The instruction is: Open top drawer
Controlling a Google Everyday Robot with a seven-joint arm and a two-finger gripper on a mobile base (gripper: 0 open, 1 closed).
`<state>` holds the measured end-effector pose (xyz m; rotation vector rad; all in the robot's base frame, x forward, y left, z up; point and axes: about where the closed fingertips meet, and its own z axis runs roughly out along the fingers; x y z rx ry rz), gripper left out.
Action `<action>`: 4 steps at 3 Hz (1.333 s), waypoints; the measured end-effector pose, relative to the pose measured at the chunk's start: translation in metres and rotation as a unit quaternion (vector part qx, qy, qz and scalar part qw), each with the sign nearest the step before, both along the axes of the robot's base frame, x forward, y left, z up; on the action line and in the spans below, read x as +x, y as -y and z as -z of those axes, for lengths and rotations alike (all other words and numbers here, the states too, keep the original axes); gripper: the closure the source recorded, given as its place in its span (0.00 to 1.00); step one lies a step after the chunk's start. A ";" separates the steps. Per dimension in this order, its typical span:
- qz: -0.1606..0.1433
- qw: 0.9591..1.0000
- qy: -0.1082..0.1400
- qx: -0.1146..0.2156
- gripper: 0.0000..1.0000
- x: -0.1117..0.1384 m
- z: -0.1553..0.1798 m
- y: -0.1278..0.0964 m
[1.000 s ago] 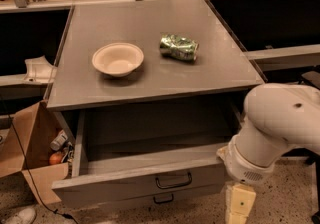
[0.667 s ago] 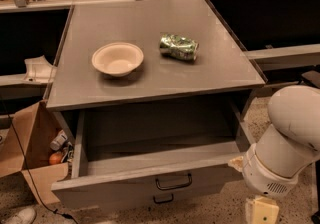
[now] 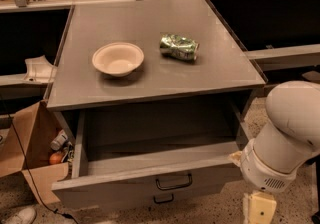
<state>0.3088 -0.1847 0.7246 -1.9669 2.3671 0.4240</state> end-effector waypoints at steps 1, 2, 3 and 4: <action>0.002 0.999 0.030 -0.018 0.00 0.025 -0.019 -0.005; 0.003 0.999 0.031 -0.018 0.00 0.026 -0.020 -0.005; -0.009 0.999 0.029 -0.034 0.00 0.026 -0.005 -0.011; -0.030 0.997 0.040 -0.053 0.00 0.032 0.012 -0.025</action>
Offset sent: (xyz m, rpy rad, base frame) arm 0.0210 0.0043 0.0160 -0.0310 -0.0501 -0.0040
